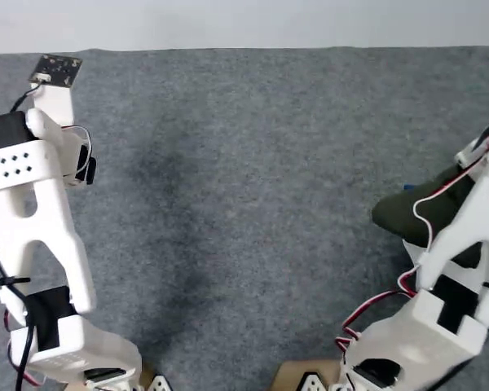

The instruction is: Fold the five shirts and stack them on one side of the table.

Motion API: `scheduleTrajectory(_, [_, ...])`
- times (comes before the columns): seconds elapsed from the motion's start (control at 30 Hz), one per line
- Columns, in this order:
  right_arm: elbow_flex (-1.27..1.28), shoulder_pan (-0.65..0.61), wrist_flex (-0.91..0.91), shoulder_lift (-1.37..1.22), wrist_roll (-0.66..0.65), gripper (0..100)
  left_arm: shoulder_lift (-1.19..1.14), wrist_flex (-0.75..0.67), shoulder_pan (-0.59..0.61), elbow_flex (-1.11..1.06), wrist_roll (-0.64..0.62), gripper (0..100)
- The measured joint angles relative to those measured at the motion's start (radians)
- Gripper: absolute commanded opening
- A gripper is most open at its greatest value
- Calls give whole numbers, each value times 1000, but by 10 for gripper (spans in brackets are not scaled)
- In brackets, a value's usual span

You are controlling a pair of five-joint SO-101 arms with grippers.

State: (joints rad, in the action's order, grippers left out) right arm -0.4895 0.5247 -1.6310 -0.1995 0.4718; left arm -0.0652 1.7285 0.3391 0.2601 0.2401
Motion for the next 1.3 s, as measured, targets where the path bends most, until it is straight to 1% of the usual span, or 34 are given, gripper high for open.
scheduleTrajectory(0.27, [40, 40, 37, 0, -80, 8, 0, 0, 0, 0, 0, 88])
scheduleTrajectory(0.53, [40, 123, 37, 0, -190, 8, 0, 0, 0, 0, 0, 88])
scheduleTrajectory(0.73, [40, 175, -17, 0, -253, 8, 0, 0, 0, 0, 0, 89])
scheduleTrajectory(0.93, [40, 229, -71, 0, -279, 8, 0, 0, 0, 0, 0, 89])
scheduleTrajectory(1.07, [40, 279, -81, 0, -295, 8, 0, 0, 0, 0, 0, 89])
scheduleTrajectory(1.17, [40, 328, -81, 0, -345, 8, 0, 0, 0, 0, 0, 89])
scheduleTrajectory(1.3, [40, 382, -81, 0, -381, 9, 0, 0, 0, 0, 0, 89])
